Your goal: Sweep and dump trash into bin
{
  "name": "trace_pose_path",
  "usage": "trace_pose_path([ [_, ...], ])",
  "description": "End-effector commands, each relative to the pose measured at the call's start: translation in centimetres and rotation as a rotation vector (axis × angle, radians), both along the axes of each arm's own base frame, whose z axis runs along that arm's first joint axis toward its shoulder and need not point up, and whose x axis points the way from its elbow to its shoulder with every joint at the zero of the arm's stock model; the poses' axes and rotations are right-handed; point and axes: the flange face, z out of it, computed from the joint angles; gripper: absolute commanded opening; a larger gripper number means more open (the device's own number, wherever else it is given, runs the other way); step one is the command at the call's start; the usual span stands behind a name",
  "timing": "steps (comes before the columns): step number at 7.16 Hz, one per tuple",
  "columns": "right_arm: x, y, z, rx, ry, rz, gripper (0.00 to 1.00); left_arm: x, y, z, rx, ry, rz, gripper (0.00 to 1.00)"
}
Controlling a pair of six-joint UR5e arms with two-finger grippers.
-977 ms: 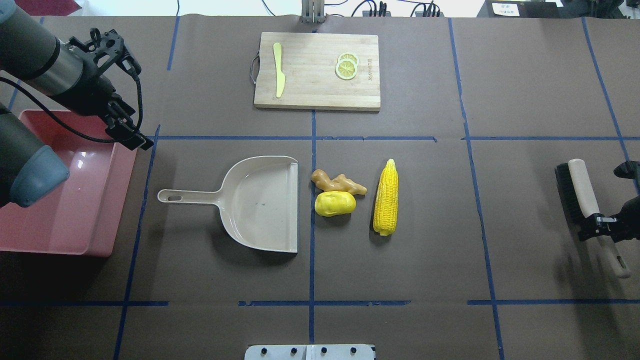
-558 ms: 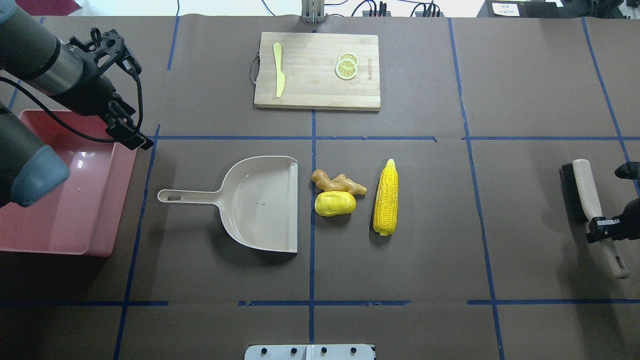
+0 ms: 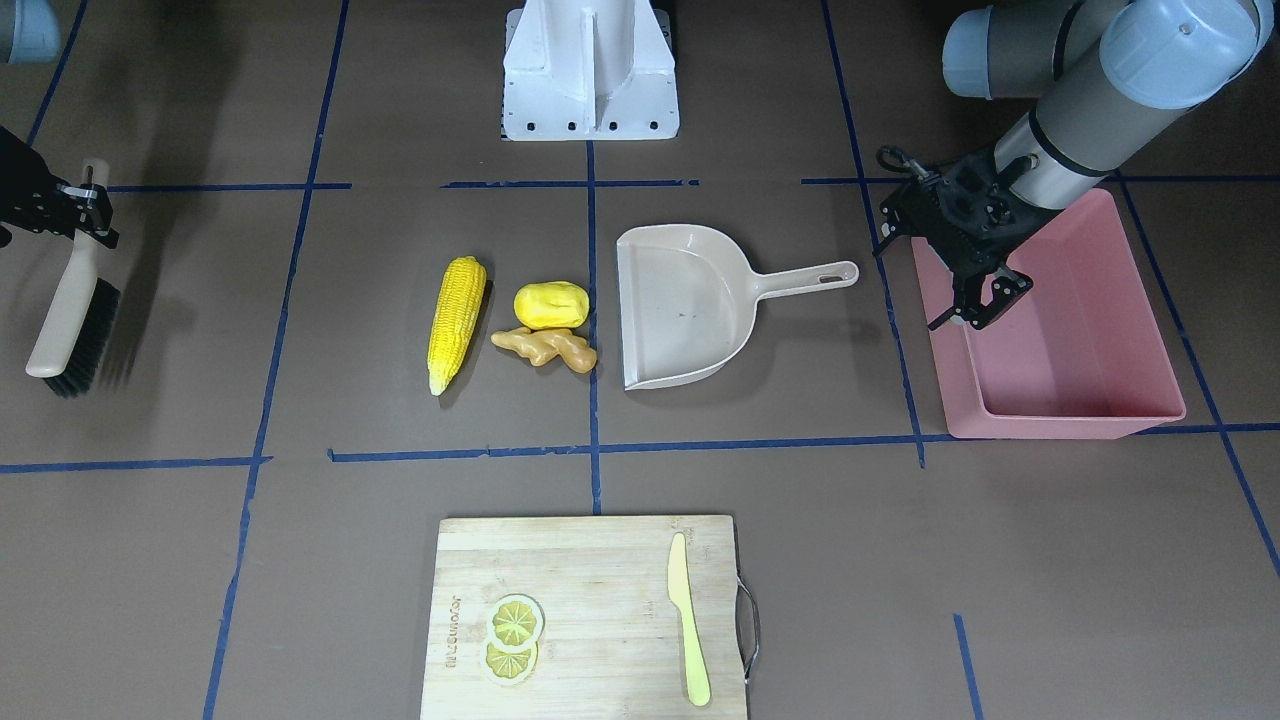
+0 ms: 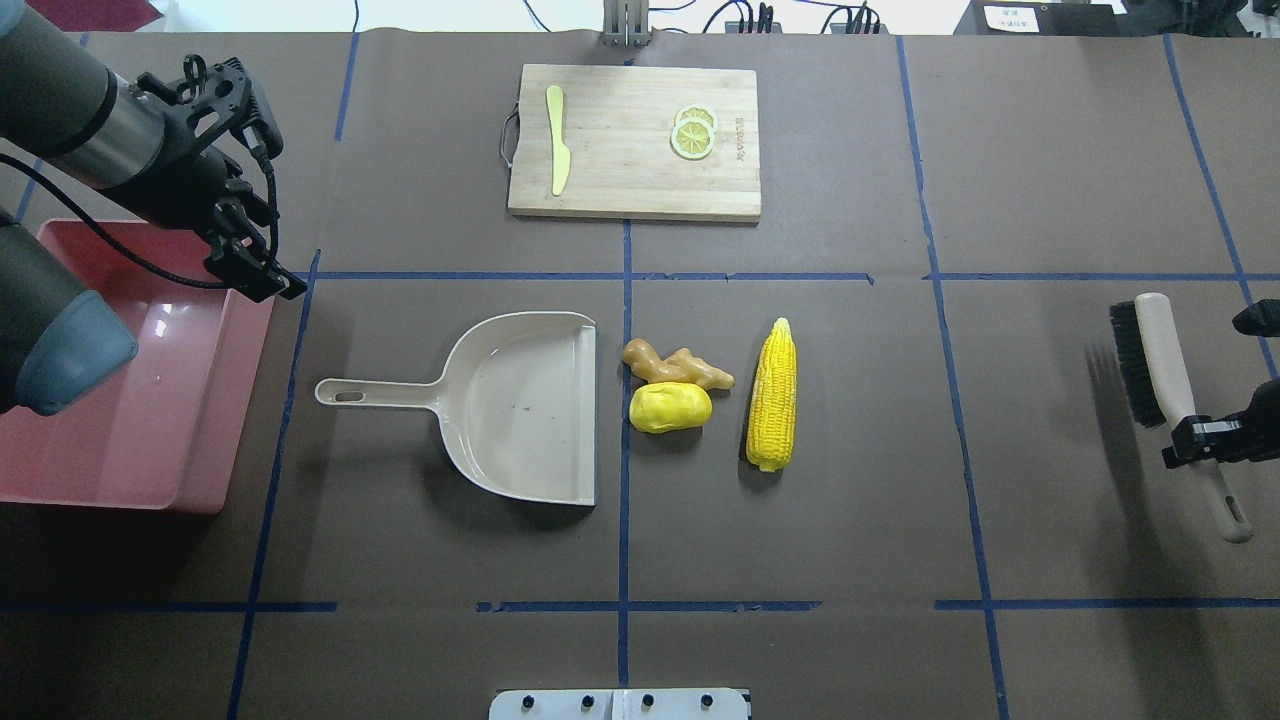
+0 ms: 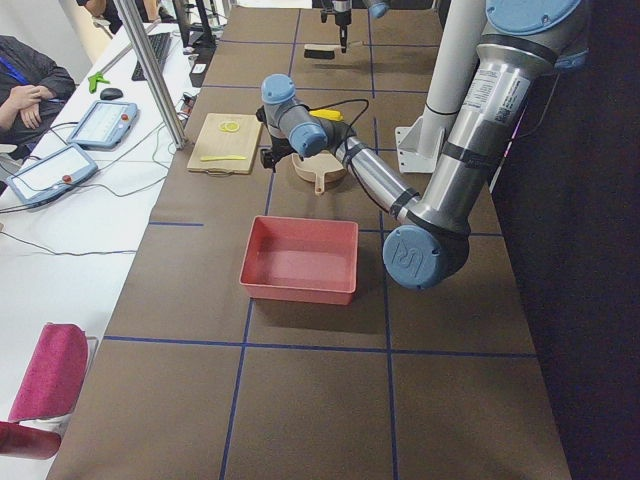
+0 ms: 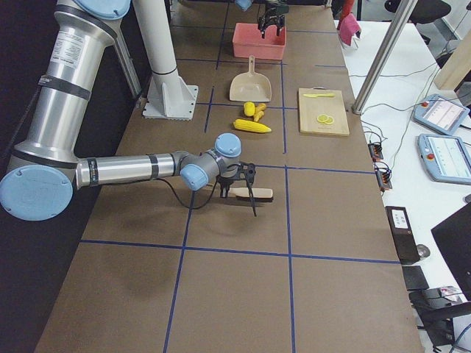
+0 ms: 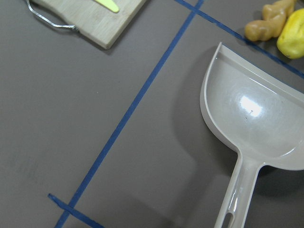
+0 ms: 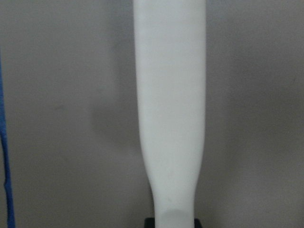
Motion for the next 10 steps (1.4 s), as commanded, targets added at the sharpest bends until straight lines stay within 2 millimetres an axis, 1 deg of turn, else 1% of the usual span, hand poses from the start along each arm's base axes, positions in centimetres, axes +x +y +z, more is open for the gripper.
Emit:
trace_pose_path([
  [1, 0.6, -0.6, -2.7, 0.002, -0.028, 0.014, 0.0, 1.3, 0.9, 0.2, 0.133, -0.007, 0.107, 1.0],
  [2, -0.1, -1.9, -4.7, 0.0, -0.027, 0.017, 0.0, 3.3, 1.8, 0.6, 0.195, -0.012, 0.189, 1.0],
  [3, -0.9, -3.3, -6.6, -0.006, -0.022, 0.017, 0.0, 6.0, 3.1, 0.3, 0.208, -0.018, 0.231, 1.0],
  [4, -1.4, -4.0, -7.8, -0.003, -0.025, 0.017, 0.0, 8.8, 4.0, -0.1, 0.253, -0.07, 0.219, 1.0],
  [5, -2.1, -4.9, -8.9, -0.006, -0.023, 0.017, 0.0, 9.4, 4.2, -0.2, 0.278, -0.087, 0.212, 1.0],
  [6, -2.6, -5.4, -9.7, -0.005, -0.026, 0.017, 0.0, 10.4, 4.4, 0.6, 0.269, -0.096, 0.231, 1.0],
  [7, -2.6, -5.4, -10.0, -0.005, -0.029, 0.019, 0.0, 12.2, 5.0, 1.7, 0.256, -0.108, 0.262, 1.0],
  [8, -2.9, -5.3, -10.3, -0.001, -0.032, 0.014, 0.0, 14.0, 4.9, 2.0, 0.251, -0.119, 0.279, 1.0],
  [10, -3.4, -5.3, -10.6, 0.005, -0.035, 0.005, 0.0, 15.3, 5.6, 2.3, 0.244, -0.122, 0.301, 1.0],
])
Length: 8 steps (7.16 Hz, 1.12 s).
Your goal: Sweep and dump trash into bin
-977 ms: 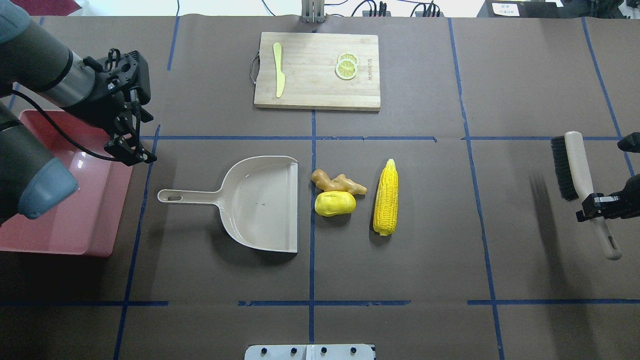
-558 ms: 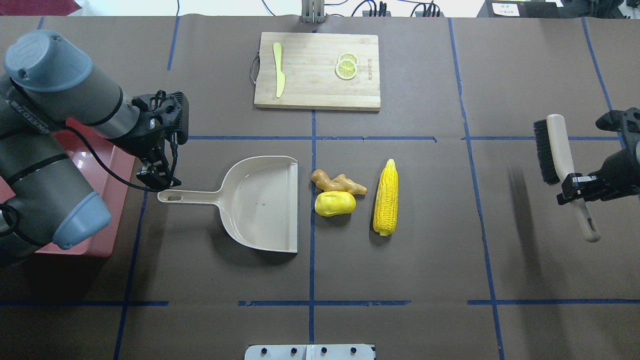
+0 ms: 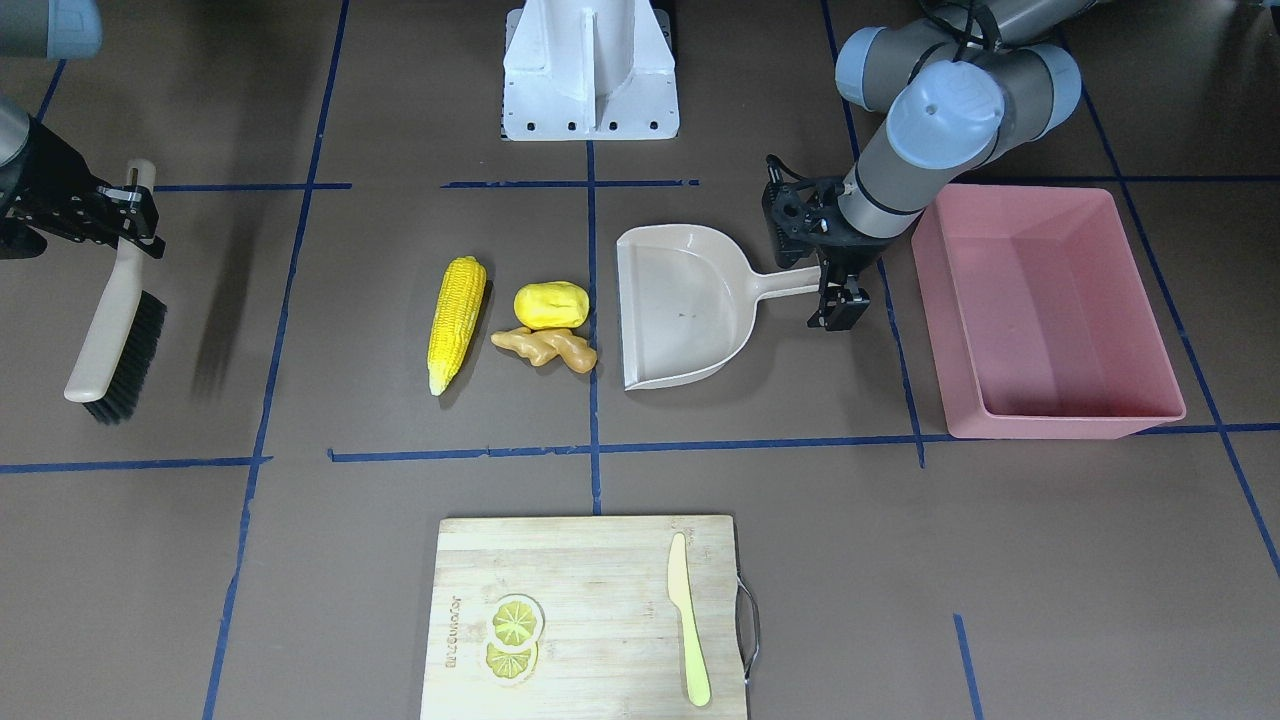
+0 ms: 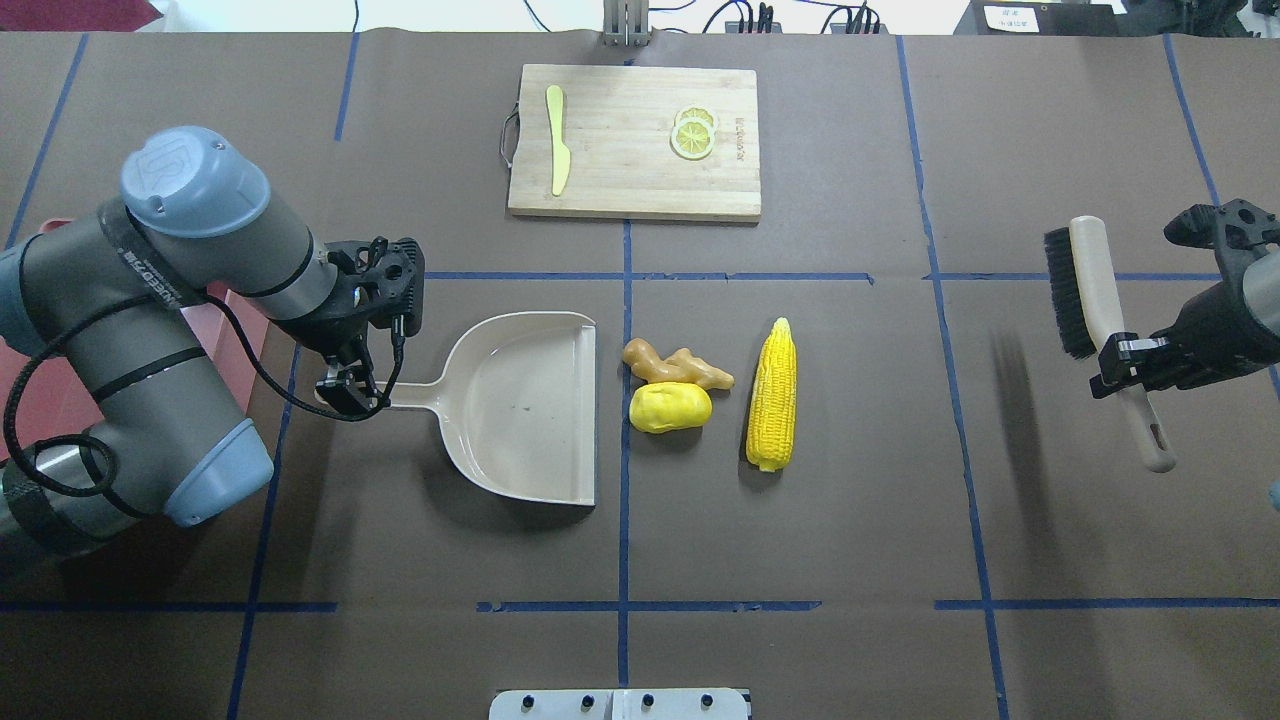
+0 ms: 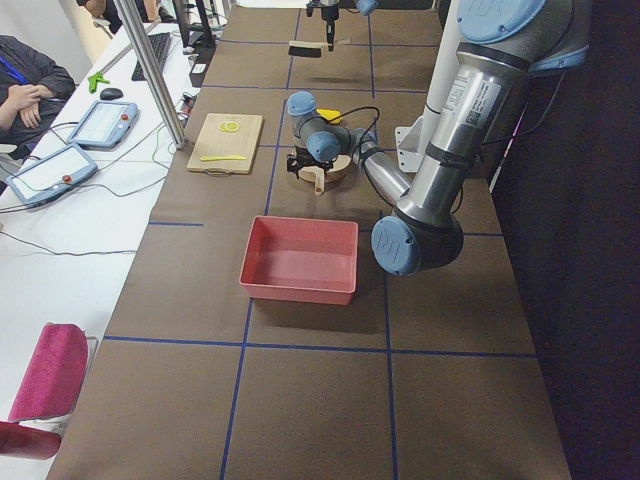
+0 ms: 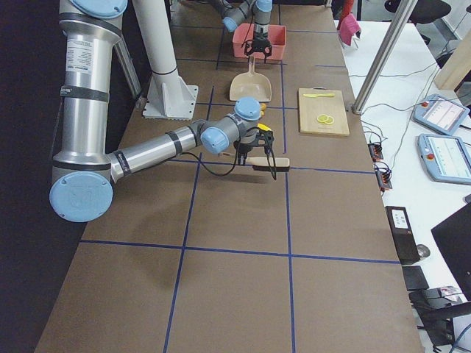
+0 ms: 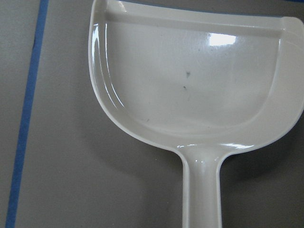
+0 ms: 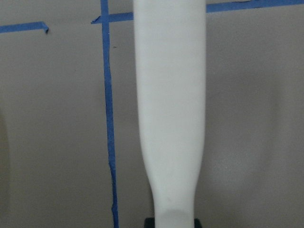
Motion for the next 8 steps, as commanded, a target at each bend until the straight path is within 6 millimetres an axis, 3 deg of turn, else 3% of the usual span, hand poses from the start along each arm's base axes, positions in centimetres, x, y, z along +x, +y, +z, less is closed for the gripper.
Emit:
trace_pose_path([
  [1, -0.4, 0.0, -0.3, 0.005, -0.003, -0.006, 0.0, 1.6, 0.9, 0.5, -0.003, -0.011, 0.025, 1.0],
  [8, -1.5, 0.1, -1.1, -0.005, -0.012, -0.009, 0.0, 3.2, 1.4, 2.6, -0.02, -0.048, 0.048, 0.95],
])
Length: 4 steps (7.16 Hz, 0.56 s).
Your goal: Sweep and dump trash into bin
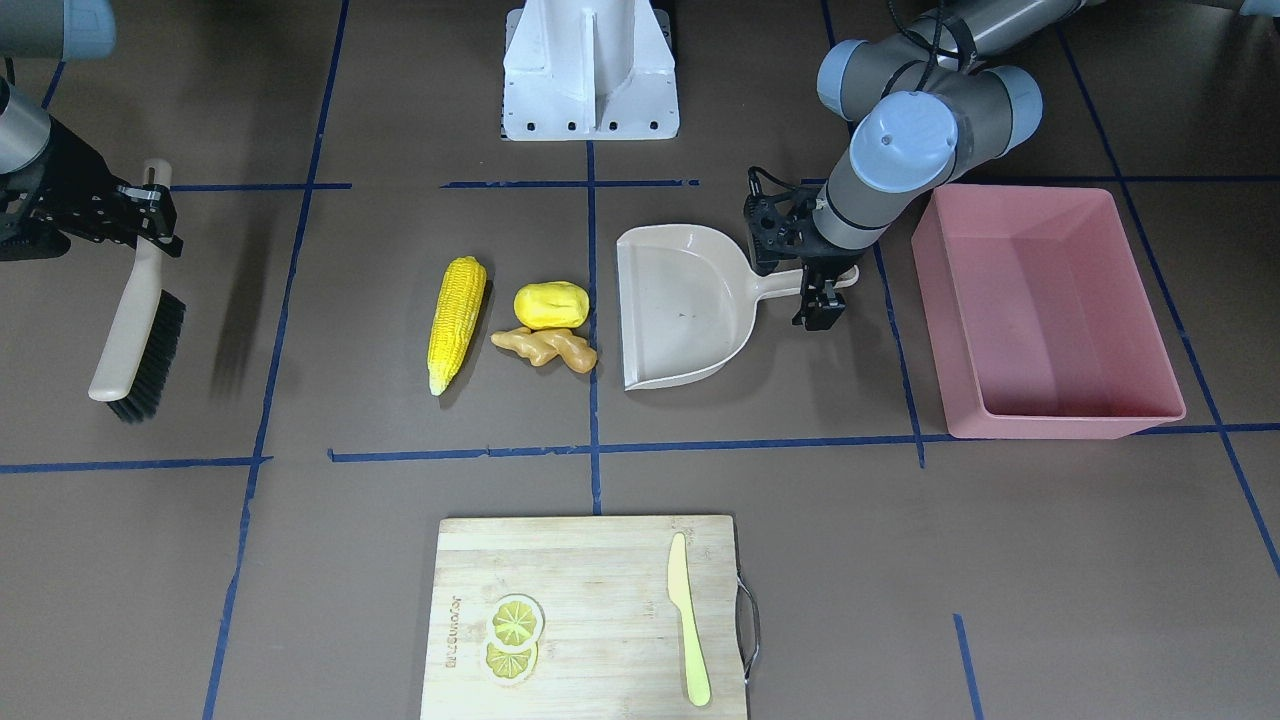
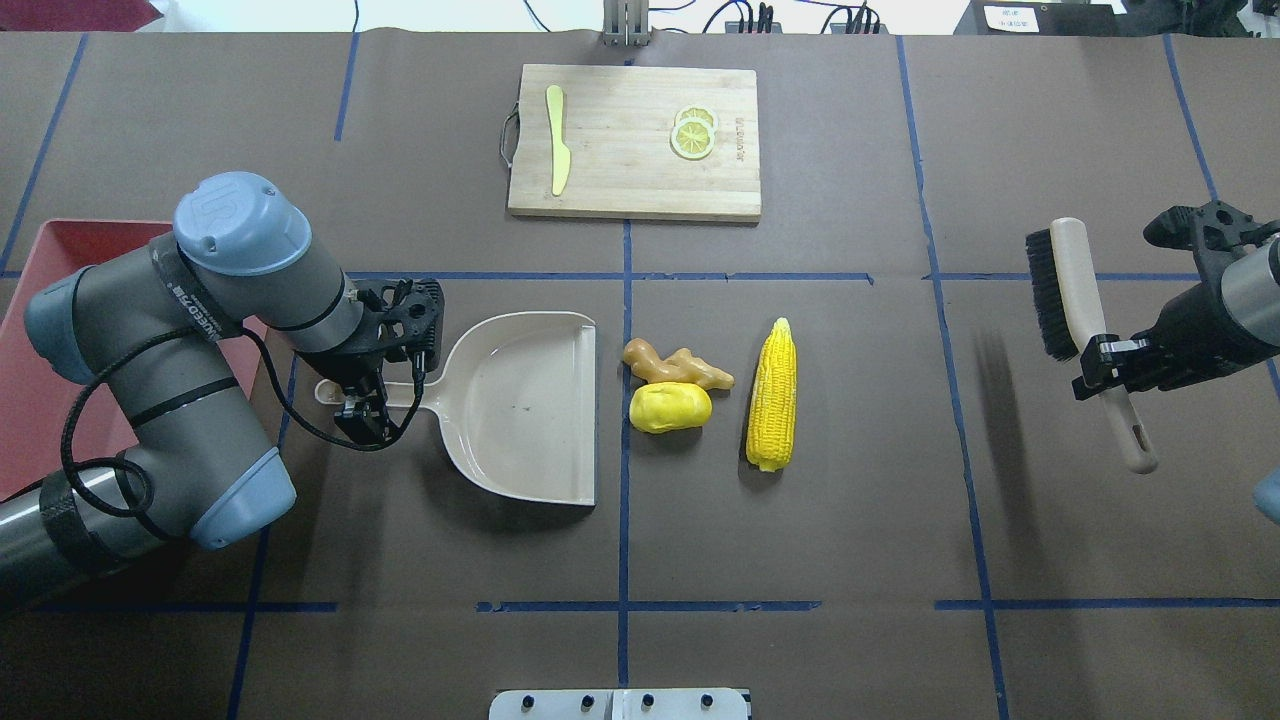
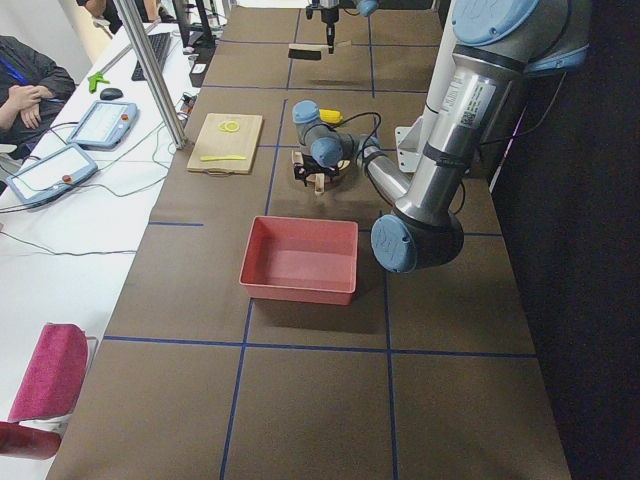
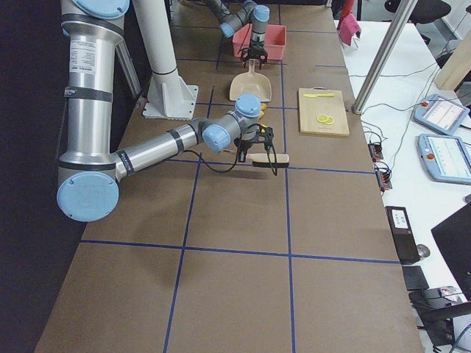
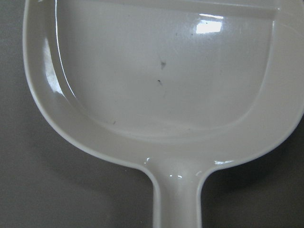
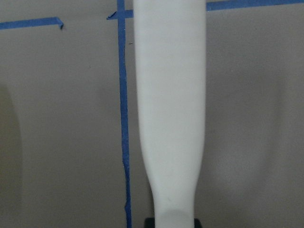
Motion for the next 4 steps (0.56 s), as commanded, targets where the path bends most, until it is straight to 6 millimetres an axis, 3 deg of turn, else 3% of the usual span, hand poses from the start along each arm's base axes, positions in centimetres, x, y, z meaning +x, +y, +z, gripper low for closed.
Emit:
trace_pose_path([
  [1, -0.29, 0.02, -0.21, -0.006, -0.003, 0.002, 0.0, 0.19, 0.06, 0.69, -0.005, -0.011, 0.003, 0.95],
  [2, -0.27, 0.04, -0.29, -0.005, -0.004, 0.002, 0.0, 0.15, -0.08, 0.77, 0.003, -0.02, -0.006, 0.77],
  [4, -0.35, 0.05, -0.22, -0.006, -0.003, 0.0, 0.0, -0.03, -0.72, 1.53, 0.058, -0.078, -0.069, 0.21],
])
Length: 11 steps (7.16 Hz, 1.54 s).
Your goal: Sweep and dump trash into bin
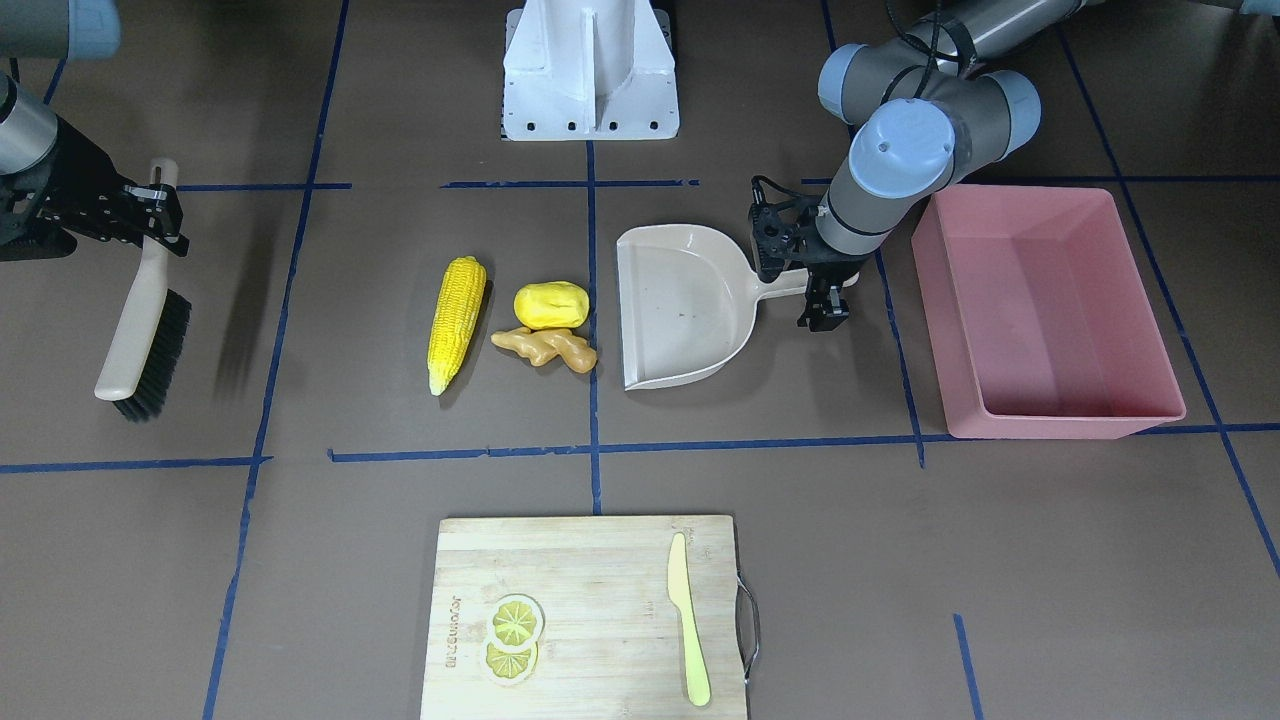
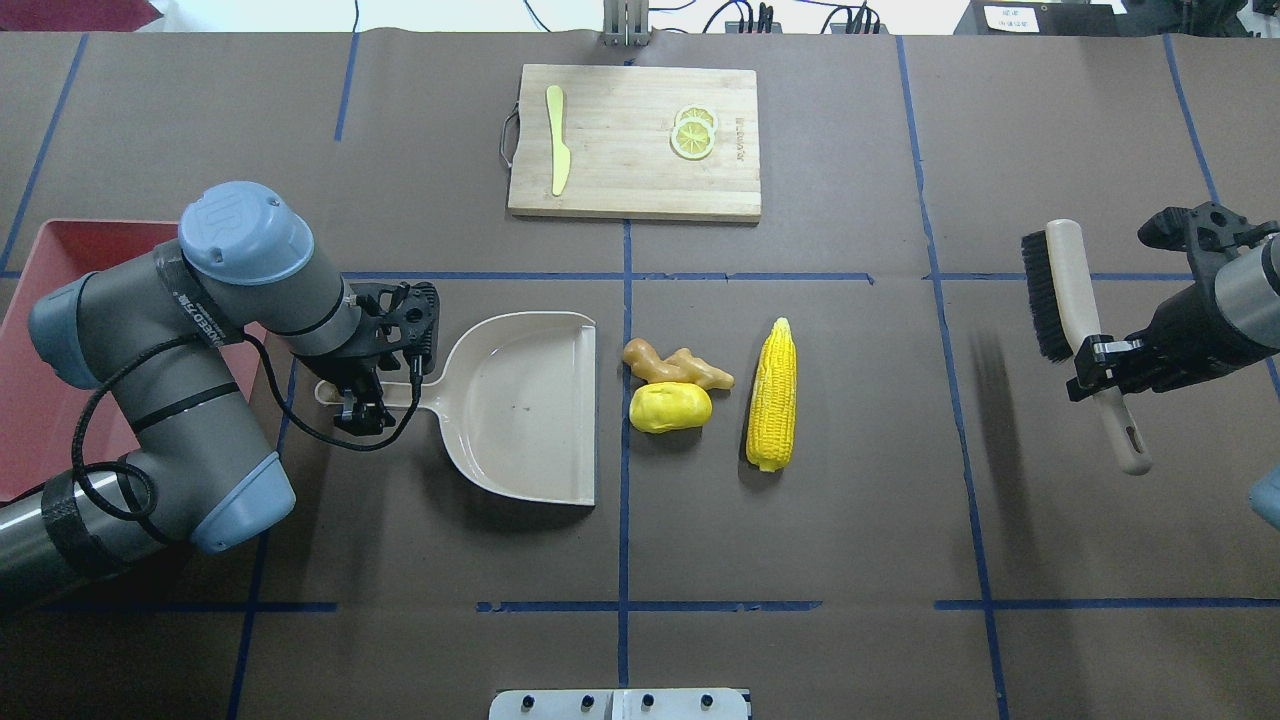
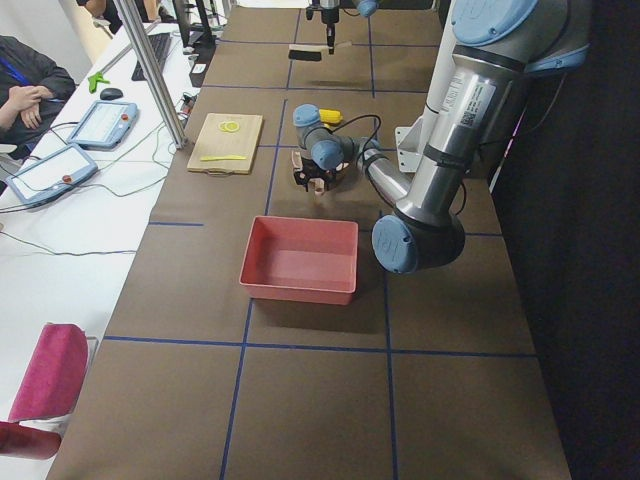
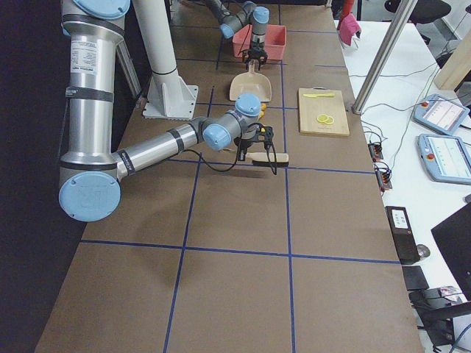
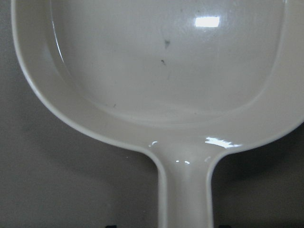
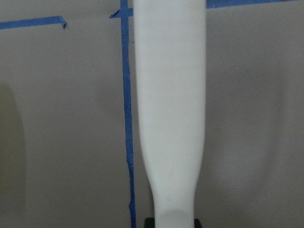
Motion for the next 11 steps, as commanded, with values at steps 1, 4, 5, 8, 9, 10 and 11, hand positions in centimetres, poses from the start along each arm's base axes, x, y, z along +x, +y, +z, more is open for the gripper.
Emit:
trace_pose_path([
  [1, -0.1, 0.0, 0.0, -0.002, 0.001, -0.001, 0.0, -0.1, -0.3, 0.2, 0.028, -0.029, -0.035, 0.07],
  [4, -1.4, 0.1, -0.9, -0.013, -0.012, -0.009, 0.0, -0.3, -0.1, -1.1, 0.044, -0.011, -0.036, 0.0],
  [5, -3.1, 0.4, -1.7, -0.032, -0.013, -0.008, 0.0, -0.3, 0.0, -0.9, 0.041, -0.013, -0.037, 0.0],
  [8, -5.1, 1.2, -2.2, -0.044, -0.011, -0.024, 0.0, 0.7, 0.2, -2.3, 0.02, -0.099, -0.035, 0.0],
  [9, -7.2, 2.1, -2.7, -0.052, -0.002, -0.037, 0.0, 0.8, 0.1, -2.9, 0.024, -0.093, -0.035, 0.0],
  [10, -9.7, 2.9, -3.5, -0.058, 0.004, -0.045, 0.0, 0.9, 0.2, -2.8, 0.023, -0.095, -0.033, 0.0],
  [11, -10.9, 3.3, -4.3, -0.077, 0.013, -0.049, 0.0, 1.1, 0.3, -2.9, 0.019, -0.101, -0.03, 0.0],
])
